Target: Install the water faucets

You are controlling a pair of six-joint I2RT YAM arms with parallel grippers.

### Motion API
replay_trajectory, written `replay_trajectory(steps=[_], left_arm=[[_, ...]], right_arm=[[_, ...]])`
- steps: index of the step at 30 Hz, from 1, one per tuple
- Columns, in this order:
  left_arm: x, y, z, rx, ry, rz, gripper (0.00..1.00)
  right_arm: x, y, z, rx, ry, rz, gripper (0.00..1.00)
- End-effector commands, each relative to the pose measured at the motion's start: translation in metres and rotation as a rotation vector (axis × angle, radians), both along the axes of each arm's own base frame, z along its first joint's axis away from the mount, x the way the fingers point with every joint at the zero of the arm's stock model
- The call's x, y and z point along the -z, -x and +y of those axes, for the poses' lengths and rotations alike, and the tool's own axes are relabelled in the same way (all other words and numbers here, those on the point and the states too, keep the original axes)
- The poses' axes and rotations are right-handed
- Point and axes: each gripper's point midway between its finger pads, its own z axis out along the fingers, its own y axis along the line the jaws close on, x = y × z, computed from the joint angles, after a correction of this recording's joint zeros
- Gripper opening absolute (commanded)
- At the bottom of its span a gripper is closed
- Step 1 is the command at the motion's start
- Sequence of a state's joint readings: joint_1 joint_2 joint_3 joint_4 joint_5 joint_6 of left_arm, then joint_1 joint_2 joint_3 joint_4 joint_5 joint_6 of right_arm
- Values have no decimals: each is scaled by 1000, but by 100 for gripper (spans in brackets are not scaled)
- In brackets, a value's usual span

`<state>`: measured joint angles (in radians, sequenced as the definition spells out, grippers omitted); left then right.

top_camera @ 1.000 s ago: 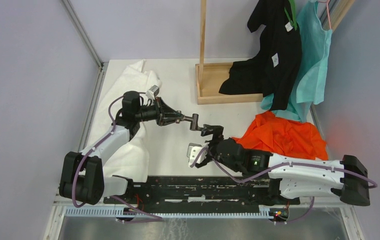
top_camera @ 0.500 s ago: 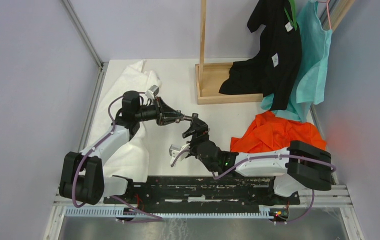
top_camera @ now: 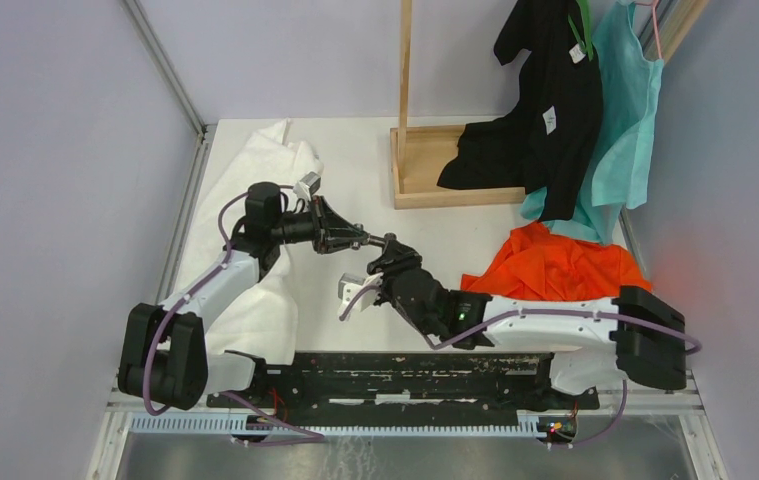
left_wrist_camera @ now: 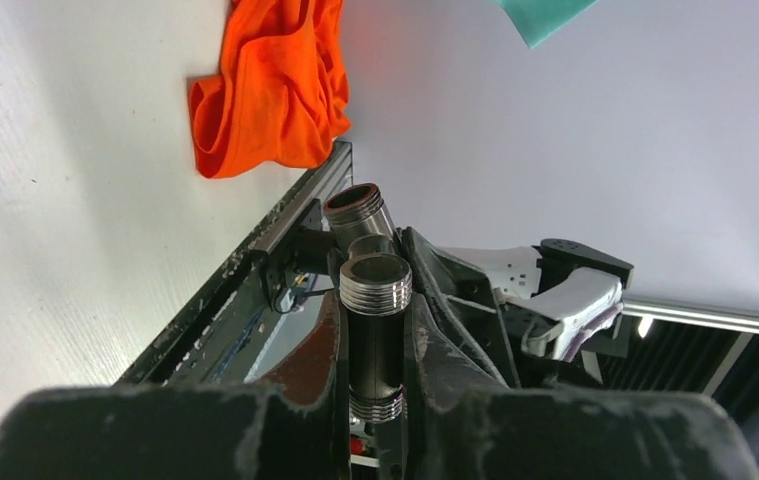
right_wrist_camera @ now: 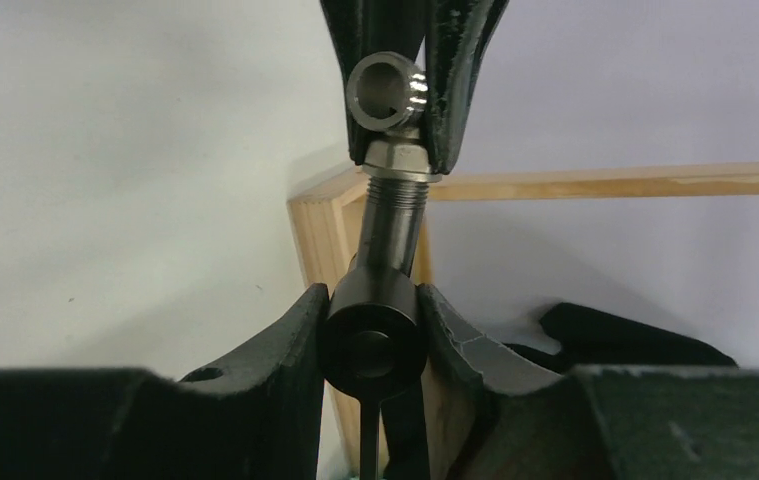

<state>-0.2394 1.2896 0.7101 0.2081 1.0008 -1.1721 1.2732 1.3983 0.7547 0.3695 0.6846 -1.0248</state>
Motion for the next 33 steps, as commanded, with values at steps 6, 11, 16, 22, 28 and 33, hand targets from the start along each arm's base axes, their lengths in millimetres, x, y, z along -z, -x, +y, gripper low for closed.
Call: replay_trajectory(steps=[6, 11, 16, 22, 28, 33], left_arm=[[-25, 20, 0, 202, -31, -209, 3], [-26, 21, 1, 209, -38, -236, 3], [-27, 21, 2, 198, -46, -258, 3], [-31, 22, 3, 182, -52, -287, 3], [-41, 23, 3, 168, -47, -316, 3], [-45, 24, 4, 164, -43, -322, 3]], right_arm=[[-20, 83, 16, -288, -274, 783, 1], [-42, 102, 18, -348, -452, 1159, 0], [-58, 113, 27, -411, -598, 1508, 1], [-75, 112, 47, -499, -787, 2021, 9], [-53, 83, 49, -331, -889, 2140, 31], [-23, 65, 22, -47, -812, 1864, 97]])
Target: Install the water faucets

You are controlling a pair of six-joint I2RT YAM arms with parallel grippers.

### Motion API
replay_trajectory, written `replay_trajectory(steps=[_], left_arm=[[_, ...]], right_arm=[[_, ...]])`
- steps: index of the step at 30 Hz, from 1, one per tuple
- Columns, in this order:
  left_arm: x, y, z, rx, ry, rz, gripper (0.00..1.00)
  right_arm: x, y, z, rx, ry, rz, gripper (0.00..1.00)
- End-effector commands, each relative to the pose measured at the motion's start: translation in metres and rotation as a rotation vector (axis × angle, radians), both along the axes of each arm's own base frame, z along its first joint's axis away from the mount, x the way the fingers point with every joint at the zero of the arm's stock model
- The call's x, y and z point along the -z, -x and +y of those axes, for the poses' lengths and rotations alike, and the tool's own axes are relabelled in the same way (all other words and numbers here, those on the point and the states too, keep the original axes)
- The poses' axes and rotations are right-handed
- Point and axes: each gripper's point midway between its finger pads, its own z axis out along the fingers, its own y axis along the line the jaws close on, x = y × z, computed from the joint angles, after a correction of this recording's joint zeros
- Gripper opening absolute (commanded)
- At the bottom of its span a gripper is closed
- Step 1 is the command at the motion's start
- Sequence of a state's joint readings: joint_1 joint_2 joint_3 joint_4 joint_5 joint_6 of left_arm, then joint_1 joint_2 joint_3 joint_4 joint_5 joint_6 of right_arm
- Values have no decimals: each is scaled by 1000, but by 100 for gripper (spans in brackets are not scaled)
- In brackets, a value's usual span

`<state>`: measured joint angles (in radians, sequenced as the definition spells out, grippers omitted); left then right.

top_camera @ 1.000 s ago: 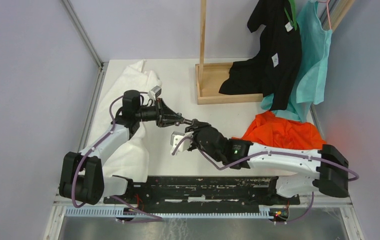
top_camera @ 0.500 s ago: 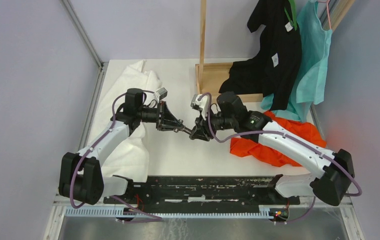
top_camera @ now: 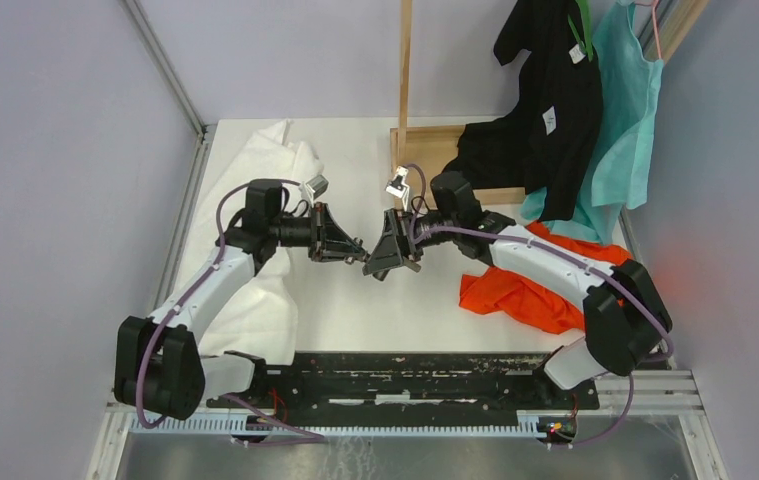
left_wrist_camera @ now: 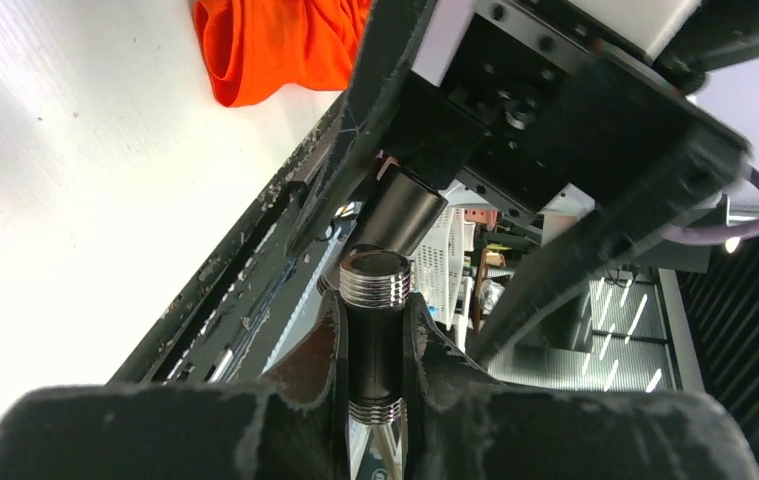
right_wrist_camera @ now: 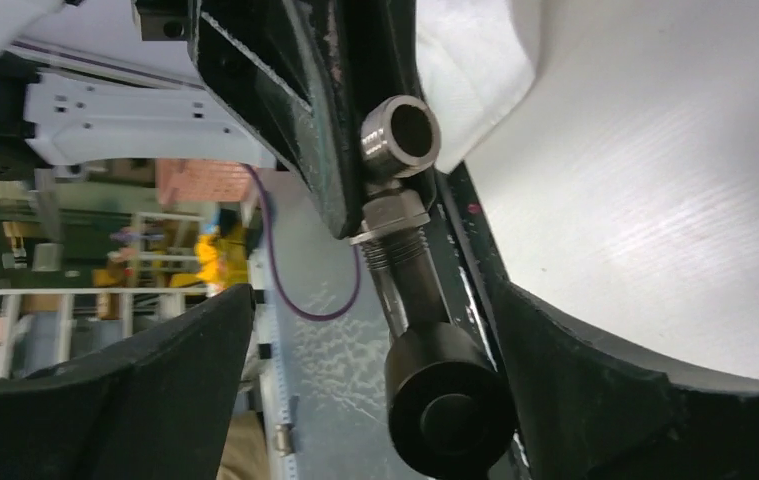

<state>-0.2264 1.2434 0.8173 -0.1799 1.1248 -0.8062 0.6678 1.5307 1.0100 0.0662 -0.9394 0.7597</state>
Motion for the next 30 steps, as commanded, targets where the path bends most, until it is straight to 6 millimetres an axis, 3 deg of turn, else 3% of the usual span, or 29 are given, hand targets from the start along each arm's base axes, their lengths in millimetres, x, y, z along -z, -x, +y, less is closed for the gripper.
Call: replay_trajectory(steps=[1, 6, 9, 12, 14, 17, 19, 23, 30], left_arm=[[-38, -12, -6, -4, 50, -204, 3], [-38, -14, -6, -19, 47, -193, 3], [-41, -15, -6, -31, 50, -201, 3], [-40, -20, -5, -69, 44, -172, 3], [-35, -27, -5, -127, 45, -98, 3], [-35, -32, -7, -189, 96, 1, 3], [-36, -37, -7, -219, 112, 48, 3], [-38, -42, -7, -229, 91, 80, 3], [-25, -43, -7, -227, 48, 98, 3]], right_arm=[[-17, 12, -20, -8, 155, -196, 100], [-24, -27, -73, 235, 431, -405, 100], [-38, -48, -110, 390, 567, -551, 100], [-69, -55, -128, 475, 533, -765, 100], [-89, -44, -132, 476, 463, -973, 100], [-94, -32, -130, 441, 465, -1245, 100], [-85, -23, -123, 371, 489, -1331, 100], [-71, -15, -97, 309, 458, -1397, 100], [-53, -11, -68, 301, 418, -1485, 100]])
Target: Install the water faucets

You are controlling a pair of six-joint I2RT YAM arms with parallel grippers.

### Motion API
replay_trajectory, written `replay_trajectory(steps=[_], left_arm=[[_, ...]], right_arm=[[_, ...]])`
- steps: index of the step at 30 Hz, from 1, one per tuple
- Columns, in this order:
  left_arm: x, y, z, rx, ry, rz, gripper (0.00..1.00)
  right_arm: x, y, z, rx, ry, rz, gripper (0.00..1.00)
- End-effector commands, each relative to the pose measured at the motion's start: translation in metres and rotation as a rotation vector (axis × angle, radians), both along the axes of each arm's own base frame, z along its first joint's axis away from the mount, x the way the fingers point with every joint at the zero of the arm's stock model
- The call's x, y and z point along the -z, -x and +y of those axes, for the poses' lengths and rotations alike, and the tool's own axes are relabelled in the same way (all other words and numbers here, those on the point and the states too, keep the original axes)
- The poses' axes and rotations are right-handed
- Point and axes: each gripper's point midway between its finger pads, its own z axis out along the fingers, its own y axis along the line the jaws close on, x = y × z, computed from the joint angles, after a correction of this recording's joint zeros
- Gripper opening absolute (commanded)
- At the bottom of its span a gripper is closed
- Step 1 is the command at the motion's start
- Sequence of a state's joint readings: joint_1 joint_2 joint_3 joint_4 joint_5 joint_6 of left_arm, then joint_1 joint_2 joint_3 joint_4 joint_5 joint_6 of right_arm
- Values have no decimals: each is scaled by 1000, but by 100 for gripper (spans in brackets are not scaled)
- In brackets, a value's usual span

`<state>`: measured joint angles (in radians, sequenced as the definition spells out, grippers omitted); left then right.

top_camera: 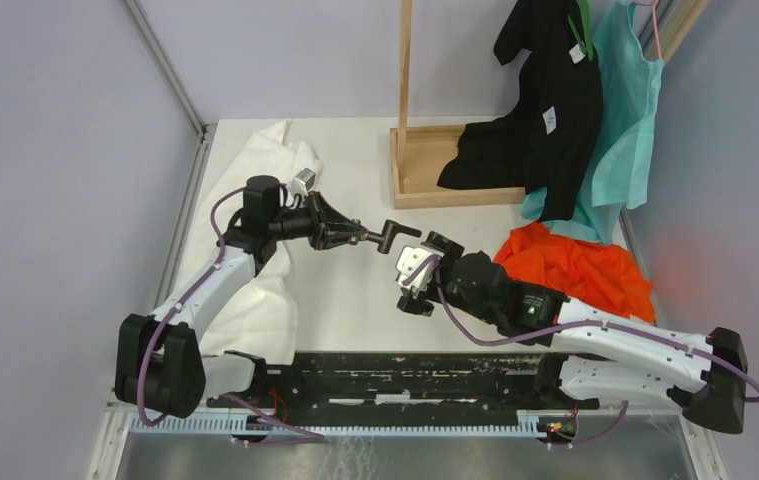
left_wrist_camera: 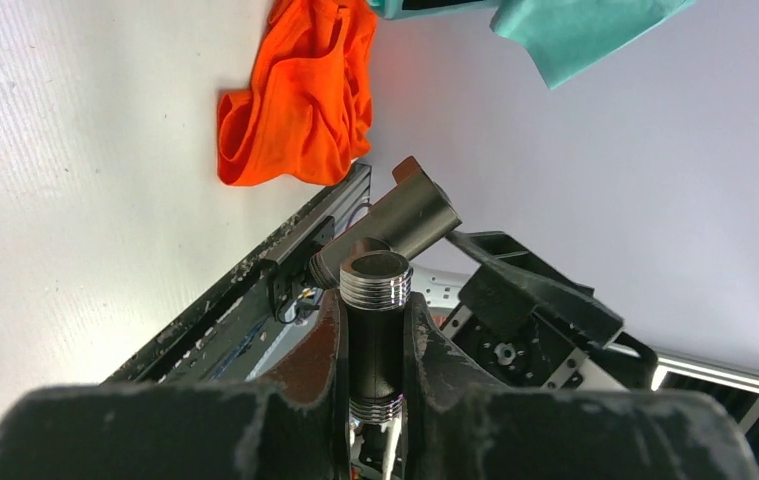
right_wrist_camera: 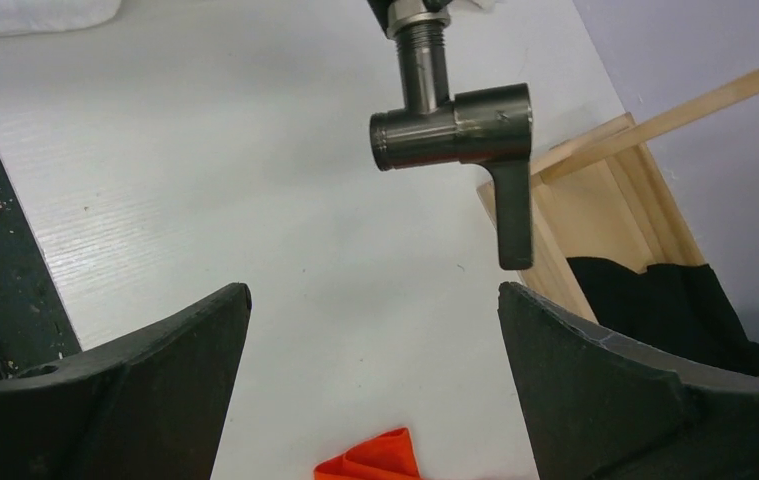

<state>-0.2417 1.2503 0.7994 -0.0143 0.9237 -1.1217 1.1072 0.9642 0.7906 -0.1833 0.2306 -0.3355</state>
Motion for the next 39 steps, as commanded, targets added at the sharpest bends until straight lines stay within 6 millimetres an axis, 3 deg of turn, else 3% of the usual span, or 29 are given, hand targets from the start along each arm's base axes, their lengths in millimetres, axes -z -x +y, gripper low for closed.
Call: replay_trajectory(steps=[1, 6, 16, 23, 30, 34, 39], left_arm=[[-20, -4, -2, 11, 40, -38, 3], [-19, -3, -2, 18, 41, -40, 3], [-24, 1, -3, 41, 52, -66, 3], [-28, 5, -2, 55, 56, -86, 3], [-30, 11, -2, 76, 55, -104, 3], [-26, 16, -1, 97, 47, -106, 3], [-16, 27, 1, 125, 40, -97, 3]], right_arm=[[-34, -9, 22, -18, -117, -124, 100], [-24, 1, 43, -115, -136, -88, 100], [-16, -3, 59, -141, -136, -92, 100], [4, -19, 66, -119, -140, -57, 100], [23, -38, 56, -92, -187, 46, 100], [30, -31, 55, -140, -161, 102, 100], [24, -11, 53, -217, -141, 151, 100]])
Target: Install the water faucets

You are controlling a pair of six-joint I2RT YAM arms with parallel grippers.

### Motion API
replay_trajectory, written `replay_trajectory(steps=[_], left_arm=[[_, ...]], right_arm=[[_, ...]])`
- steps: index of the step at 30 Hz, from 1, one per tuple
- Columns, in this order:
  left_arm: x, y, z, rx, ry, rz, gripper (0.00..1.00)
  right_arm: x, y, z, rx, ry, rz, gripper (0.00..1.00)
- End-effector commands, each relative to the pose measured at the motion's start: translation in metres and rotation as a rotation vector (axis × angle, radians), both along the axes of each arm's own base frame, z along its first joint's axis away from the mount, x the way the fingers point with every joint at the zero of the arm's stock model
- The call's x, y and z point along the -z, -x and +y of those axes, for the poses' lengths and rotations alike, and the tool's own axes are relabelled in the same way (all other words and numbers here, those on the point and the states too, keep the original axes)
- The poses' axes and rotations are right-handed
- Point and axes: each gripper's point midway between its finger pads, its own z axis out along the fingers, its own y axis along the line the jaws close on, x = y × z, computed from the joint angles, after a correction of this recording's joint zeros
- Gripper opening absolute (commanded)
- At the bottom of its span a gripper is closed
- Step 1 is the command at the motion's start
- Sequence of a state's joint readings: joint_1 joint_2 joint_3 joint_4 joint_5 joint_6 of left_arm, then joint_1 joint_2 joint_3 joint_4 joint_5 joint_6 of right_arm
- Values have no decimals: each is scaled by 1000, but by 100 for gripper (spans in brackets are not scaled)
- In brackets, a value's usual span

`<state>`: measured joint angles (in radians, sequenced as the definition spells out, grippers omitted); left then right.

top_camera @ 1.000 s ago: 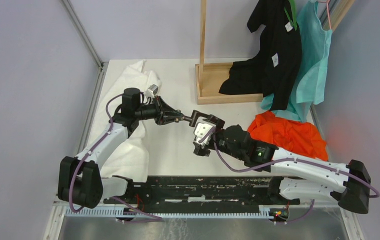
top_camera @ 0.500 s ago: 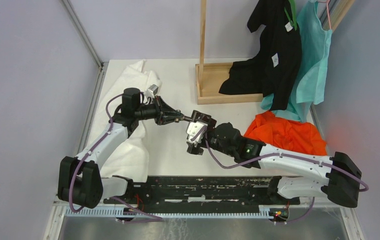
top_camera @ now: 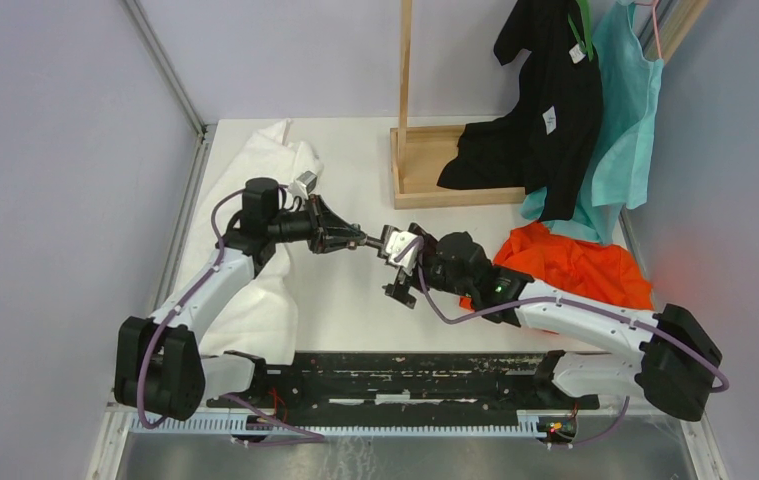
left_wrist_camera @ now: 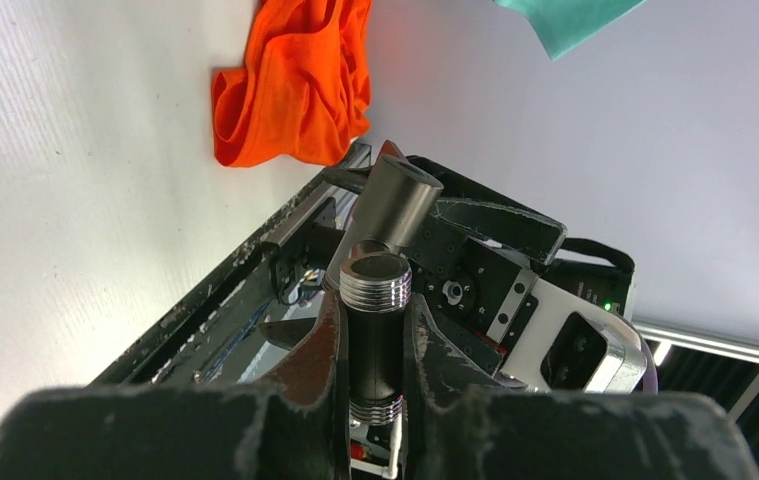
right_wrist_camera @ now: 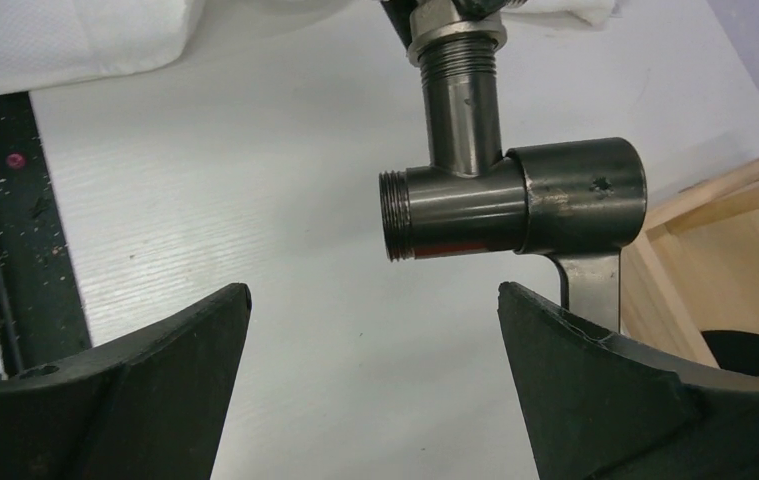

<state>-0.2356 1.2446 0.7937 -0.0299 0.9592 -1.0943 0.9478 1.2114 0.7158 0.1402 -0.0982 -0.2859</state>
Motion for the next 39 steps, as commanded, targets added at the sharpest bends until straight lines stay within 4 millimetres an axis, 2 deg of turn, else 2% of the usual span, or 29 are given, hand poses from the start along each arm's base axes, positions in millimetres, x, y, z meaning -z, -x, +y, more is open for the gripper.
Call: replay_trajectory(steps=[1, 3, 6, 11, 16, 25, 28, 30, 33, 35, 37, 39], left_arm=[[-16, 22, -1, 98, 36, -90, 3], [-13, 24, 0, 103, 32, -88, 3], [-11, 25, 0, 101, 30, -86, 3], [-13, 25, 0, 95, 32, -89, 3], [-18, 23, -1, 95, 34, -100, 3], [-22, 20, -2, 94, 44, -114, 3], [-20, 21, -2, 97, 45, -111, 3], [-20, 21, -2, 97, 44, -111, 3], [-20, 20, -2, 96, 44, -112, 3], [-18, 20, -2, 96, 43, -109, 3], [-18, 20, -2, 99, 44, -112, 3], [-18, 20, -2, 101, 44, -111, 3]], right_arm=[[-32, 20, 5, -94, -61, 20, 100], [-34, 25, 2, -103, -69, 24, 100], [-40, 21, -1, -76, -94, 5, 99], [-56, 16, 5, -63, -131, -87, 95], [-53, 13, 17, -78, -96, -132, 95], [-37, 8, 34, -88, -103, -95, 95], [-38, 6, 37, -82, -111, -89, 92], [-39, 5, 38, -76, -117, -82, 81], [-41, 6, 40, -74, -134, -62, 53], [-40, 7, 41, -77, -141, -45, 40], [-38, 9, 43, -87, -151, -11, 34], [-38, 11, 44, -94, -174, 53, 33]])
